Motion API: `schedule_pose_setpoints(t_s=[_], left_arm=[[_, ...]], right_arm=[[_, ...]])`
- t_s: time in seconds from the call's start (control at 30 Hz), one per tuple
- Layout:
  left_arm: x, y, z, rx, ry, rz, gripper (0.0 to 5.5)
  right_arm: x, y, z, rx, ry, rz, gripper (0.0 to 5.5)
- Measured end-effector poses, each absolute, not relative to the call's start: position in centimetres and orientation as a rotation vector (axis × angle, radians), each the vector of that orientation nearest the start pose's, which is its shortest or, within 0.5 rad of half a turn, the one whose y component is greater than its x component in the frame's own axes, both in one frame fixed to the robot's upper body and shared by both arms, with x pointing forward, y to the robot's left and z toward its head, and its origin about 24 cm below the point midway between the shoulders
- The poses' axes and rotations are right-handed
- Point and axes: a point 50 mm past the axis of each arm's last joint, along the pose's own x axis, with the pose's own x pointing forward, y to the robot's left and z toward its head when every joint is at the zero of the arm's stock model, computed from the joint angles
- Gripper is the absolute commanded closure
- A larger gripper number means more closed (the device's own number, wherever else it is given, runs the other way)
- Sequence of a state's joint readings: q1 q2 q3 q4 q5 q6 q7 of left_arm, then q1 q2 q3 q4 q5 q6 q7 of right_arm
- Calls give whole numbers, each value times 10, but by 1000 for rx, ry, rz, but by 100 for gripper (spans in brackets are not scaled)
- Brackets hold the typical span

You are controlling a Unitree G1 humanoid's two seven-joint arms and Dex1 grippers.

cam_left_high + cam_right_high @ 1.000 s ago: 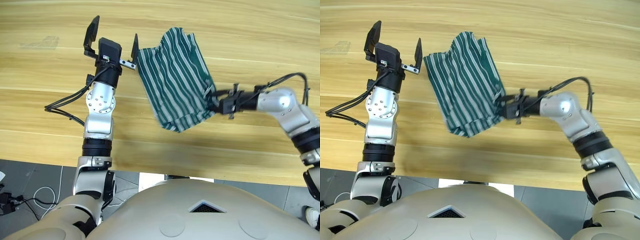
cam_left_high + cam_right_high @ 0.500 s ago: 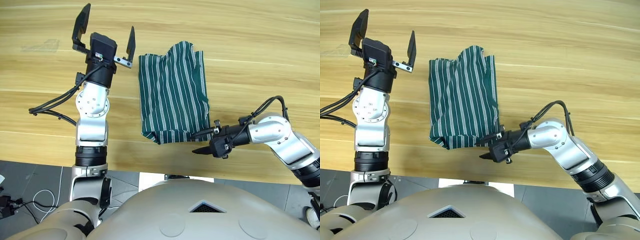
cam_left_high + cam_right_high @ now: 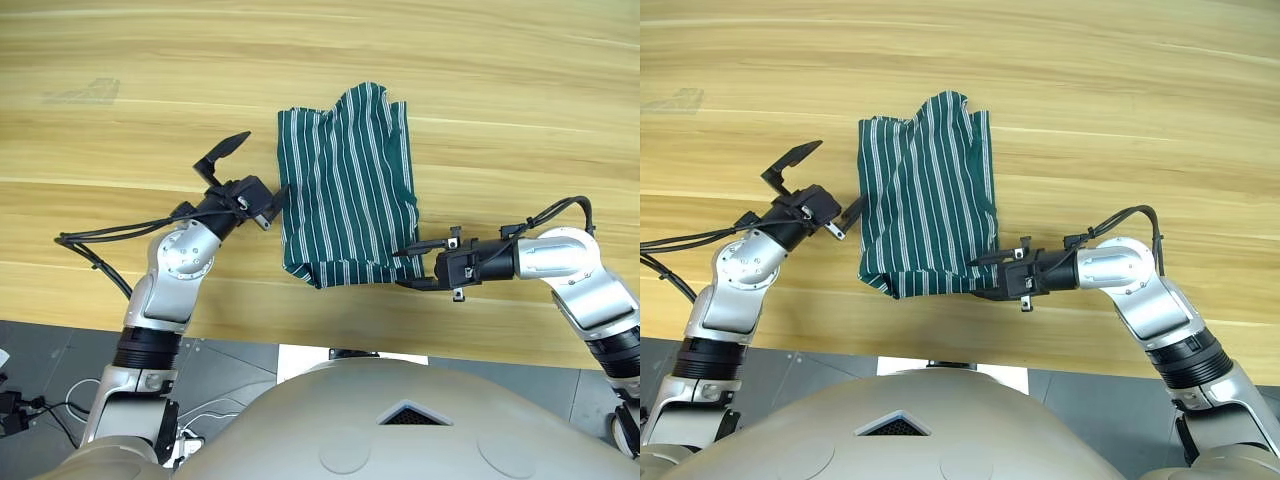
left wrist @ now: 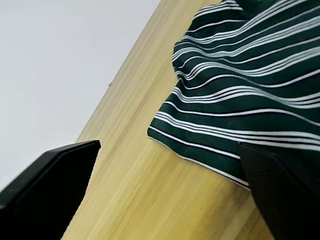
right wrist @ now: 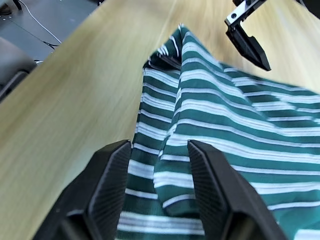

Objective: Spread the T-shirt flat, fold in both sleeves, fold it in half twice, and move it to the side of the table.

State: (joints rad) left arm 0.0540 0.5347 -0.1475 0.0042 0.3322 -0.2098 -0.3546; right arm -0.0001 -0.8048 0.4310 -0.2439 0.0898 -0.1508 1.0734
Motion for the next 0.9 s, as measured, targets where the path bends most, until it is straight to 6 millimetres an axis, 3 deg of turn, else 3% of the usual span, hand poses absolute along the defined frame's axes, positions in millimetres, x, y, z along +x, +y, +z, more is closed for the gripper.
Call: schedule_pose_setpoints(t_s=[0.1, 0.4, 0.5, 0.63, 0.7, 0.77, 0.9], left_arm=[[237, 184, 38, 843, 6, -598, 44], [238, 179, 34, 859, -7, -614, 44], [212, 191, 43, 891, -37, -657, 44], [184, 246, 64, 1058, 29, -598, 44], [171, 260, 77, 1127, 30, -594, 44], [155, 259, 83, 1161, 28, -658, 44], [142, 249, 81, 1214, 31, -802, 44]], right_arm=[[185, -152, 55, -692, 196, 1571, 337], [204, -161, 47, -725, 222, 1473, 337], [201, -172, 55, -668, 231, 1459, 337], [200, -199, 69, -623, 201, 1320, 337], [205, -206, 79, -641, 92, 1207, 337], [209, -216, 81, -734, 12, 1118, 337], [202, -228, 59, -925, -2, 1159, 337]])
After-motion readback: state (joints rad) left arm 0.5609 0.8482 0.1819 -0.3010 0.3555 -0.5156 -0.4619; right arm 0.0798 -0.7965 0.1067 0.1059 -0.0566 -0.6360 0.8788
